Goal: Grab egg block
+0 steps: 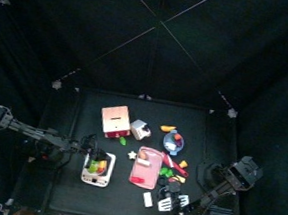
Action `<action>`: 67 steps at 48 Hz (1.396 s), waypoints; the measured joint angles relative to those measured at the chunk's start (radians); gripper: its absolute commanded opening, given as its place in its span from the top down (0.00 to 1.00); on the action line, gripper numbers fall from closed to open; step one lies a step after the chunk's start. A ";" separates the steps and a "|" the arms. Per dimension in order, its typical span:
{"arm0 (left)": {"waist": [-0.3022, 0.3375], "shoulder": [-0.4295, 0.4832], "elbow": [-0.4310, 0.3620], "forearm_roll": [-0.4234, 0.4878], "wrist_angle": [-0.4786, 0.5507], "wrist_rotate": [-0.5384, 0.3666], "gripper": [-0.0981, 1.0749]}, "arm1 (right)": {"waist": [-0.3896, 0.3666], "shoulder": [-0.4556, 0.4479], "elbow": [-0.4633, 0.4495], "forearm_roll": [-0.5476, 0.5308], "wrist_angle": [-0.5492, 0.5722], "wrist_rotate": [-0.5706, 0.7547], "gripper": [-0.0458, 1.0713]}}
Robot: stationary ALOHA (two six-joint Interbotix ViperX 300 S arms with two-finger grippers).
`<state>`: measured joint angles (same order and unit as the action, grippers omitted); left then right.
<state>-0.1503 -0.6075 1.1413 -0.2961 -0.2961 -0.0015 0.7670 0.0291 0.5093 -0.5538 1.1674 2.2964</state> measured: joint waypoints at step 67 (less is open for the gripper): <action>0.000 -0.081 0.048 0.002 -0.041 0.005 0.62 | -0.103 -0.446 0.422 0.031 -0.114 -0.374 0.08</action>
<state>-0.1503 -0.6888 1.1888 -0.2945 -0.3375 0.0031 0.6642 -0.4172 0.9311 -0.5231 1.0538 1.9221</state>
